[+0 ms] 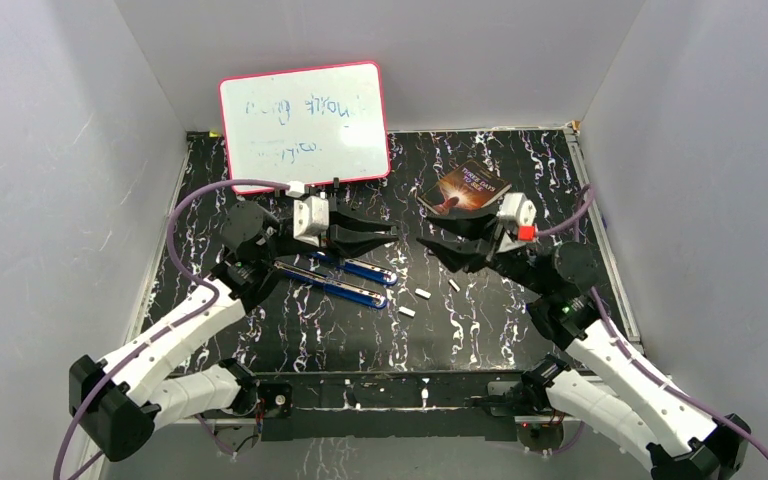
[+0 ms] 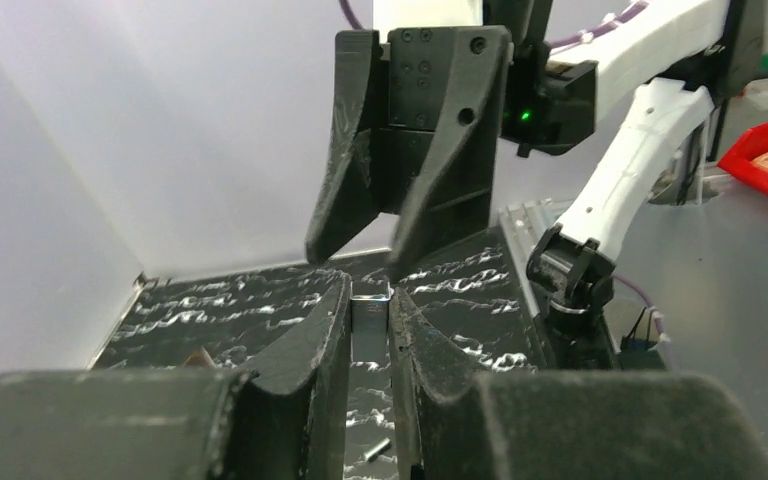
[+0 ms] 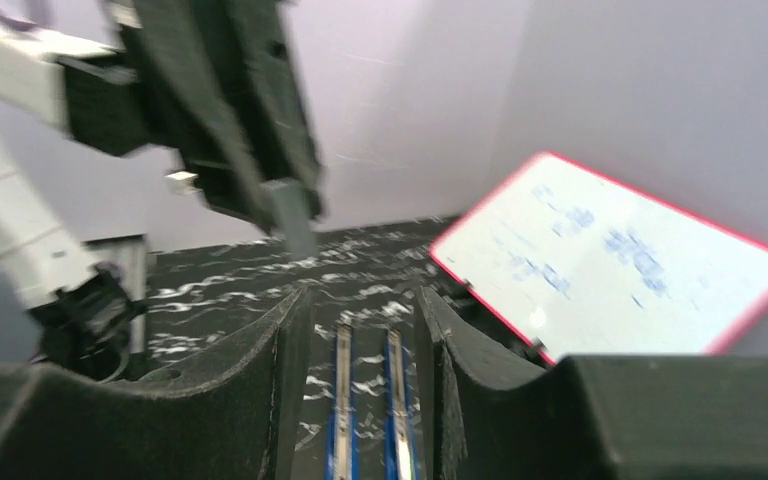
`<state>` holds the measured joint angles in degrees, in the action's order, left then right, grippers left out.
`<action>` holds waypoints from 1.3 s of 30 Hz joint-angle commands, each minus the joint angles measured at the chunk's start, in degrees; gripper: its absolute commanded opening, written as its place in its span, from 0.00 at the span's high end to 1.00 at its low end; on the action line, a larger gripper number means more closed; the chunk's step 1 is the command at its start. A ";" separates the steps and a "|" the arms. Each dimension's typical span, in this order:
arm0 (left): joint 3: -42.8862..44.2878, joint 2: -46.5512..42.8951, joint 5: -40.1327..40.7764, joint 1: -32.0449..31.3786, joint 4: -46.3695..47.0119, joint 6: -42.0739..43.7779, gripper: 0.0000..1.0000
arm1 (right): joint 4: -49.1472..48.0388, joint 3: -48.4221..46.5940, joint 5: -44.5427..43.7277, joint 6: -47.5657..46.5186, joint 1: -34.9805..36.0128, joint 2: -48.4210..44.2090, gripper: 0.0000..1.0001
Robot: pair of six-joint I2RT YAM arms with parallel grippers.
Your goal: Load the staples into the stapler
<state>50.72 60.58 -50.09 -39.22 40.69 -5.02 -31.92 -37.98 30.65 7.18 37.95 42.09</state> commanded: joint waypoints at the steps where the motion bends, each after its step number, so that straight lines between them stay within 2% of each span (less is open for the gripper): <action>1: 4.98 -2.28 2.98 -0.07 -16.29 13.72 1.00 | 13.30 -2.37 -23.26 -3.24 -0.15 2.14 0.51; 5: 7.16 0.09 0.55 -0.02 -24.30 18.82 1.00 | 24.20 -7.25 -38.68 0.74 -0.88 8.91 0.50; 8: 7.97 2.39 0.73 -0.15 -28.19 21.68 1.00 | 32.80 -11.46 -42.68 7.01 -3.93 13.95 0.50; 10: 8.26 4.58 2.50 -0.23 -32.17 25.70 1.00 | 36.99 -13.24 -40.97 11.98 -7.69 16.53 0.50; 13: 9.17 9.29 5.52 -0.67 -38.27 32.42 1.00 | 39.17 -13.13 -29.67 17.76 -16.33 18.63 0.49; 17: 10.03 16.33 10.95 -2.83 -42.04 37.96 1.00 | 35.64 -8.56 -14.05 25.70 -29.92 19.48 0.49; 20: 11.84 23.46 16.12 -5.32 -44.29 41.92 1.00 | 31.36 -4.61 -8.22 30.07 -36.05 17.96 0.49; 24: 18.01 32.61 21.74 -7.87 -48.94 45.91 1.00 | 30.79 -3.34 -10.17 29.41 -37.60 14.53 0.49; 31: 31.85 48.45 25.99 -8.92 -59.84 49.93 1.00 | 33.74 -3.99 -11.81 26.38 -37.60 10.93 0.48; 39: 36.17 55.02 28.45 -9.64 -64.15 52.82 1.00 | 35.30 -4.12 -11.67 24.74 -37.60 9.93 0.48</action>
<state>84.62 115.68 -23.03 -48.18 -18.72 45.06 3.57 -40.56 18.22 33.56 0.45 53.10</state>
